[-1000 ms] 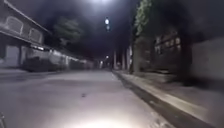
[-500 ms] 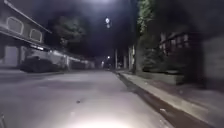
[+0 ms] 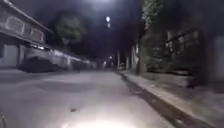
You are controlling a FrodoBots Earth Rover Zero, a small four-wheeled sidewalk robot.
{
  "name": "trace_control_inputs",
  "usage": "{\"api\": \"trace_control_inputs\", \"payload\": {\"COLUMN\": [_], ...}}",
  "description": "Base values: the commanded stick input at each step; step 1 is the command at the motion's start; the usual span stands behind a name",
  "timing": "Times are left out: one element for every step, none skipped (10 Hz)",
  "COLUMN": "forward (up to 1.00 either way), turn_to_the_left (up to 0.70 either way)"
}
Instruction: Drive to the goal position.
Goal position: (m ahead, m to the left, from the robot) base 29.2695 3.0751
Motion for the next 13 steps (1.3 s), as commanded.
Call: {"api": "trace_control_inputs", "payload": {"forward": [0.70,0.70,0.70,0.70,0.70,0.70,0.70,0.70,0.70,0.70,0.70,0.70,0.70], "turn_to_the_left": [0.00,0.00,0.00,0.00,0.00,0.00,0.00,0.00,0.00,0.00,0.00,0.00,0.00]}}
